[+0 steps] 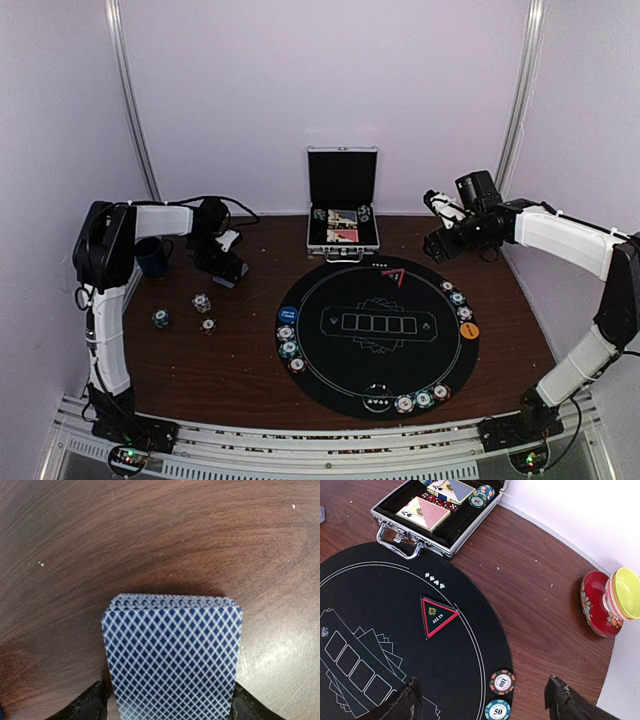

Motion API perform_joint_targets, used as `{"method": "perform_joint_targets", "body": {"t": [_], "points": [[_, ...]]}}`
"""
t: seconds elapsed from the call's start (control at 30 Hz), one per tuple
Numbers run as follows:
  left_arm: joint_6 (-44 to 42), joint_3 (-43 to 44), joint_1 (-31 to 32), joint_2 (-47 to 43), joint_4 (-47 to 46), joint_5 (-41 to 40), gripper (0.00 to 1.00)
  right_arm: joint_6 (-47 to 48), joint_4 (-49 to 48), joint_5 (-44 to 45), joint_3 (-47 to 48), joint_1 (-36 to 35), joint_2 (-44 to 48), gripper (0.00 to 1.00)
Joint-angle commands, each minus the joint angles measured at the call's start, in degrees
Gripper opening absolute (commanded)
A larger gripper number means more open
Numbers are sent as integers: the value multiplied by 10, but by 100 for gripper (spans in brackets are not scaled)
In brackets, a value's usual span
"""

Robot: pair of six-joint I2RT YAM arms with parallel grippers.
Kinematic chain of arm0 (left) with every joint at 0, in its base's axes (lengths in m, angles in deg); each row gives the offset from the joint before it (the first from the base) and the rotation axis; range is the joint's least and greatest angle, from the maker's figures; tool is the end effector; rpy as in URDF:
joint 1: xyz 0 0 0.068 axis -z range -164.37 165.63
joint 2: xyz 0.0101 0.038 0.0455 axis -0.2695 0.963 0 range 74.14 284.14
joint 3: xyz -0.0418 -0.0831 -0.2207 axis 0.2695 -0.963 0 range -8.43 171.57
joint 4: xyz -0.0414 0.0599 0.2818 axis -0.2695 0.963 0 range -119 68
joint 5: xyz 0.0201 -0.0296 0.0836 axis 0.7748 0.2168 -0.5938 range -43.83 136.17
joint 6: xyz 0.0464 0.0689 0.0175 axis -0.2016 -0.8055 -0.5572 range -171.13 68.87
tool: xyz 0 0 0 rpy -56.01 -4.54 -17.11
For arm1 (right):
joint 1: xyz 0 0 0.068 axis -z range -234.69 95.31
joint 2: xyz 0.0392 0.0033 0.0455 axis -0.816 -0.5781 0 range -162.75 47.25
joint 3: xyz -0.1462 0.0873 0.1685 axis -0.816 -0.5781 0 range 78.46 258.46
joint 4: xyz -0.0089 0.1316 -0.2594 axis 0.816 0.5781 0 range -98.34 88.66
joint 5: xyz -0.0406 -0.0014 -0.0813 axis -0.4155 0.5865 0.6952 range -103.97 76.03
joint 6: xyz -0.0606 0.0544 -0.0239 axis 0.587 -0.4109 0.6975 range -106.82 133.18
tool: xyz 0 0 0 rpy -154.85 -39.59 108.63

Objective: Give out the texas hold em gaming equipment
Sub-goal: Pick up the face-down deck piles from the center of the board.

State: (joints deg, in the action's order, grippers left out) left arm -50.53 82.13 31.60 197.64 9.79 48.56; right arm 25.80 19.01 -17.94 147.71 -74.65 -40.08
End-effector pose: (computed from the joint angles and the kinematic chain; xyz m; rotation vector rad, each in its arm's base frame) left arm 0.4392 -0.1288 0.0638 0.3878 2.8028 -0.1241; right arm 0.3693 0.1396 0.2083 -0.6959 2.2611 0.1439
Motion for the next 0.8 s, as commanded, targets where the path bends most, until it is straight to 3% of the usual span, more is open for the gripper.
{"method": "perform_joint_targets", "body": {"t": [0.0,0.2,0.53,0.67,0.77], "points": [[-6,8,3,24,19,-19,82,3,-8,11,-4,-3,13,86],[-7,6,8,29,23,-23,76,2,-8,10,-5,-3,16,86],[-9,6,13,26,26,-13,51,2,-7,9,-5,-3,16,86],[-8,7,16,19,26,-13,50,0,-7,7,-4,-3,16,86],[-8,8,16,15,26,-16,56,0,-7,7,-5,-3,16,86]]}}
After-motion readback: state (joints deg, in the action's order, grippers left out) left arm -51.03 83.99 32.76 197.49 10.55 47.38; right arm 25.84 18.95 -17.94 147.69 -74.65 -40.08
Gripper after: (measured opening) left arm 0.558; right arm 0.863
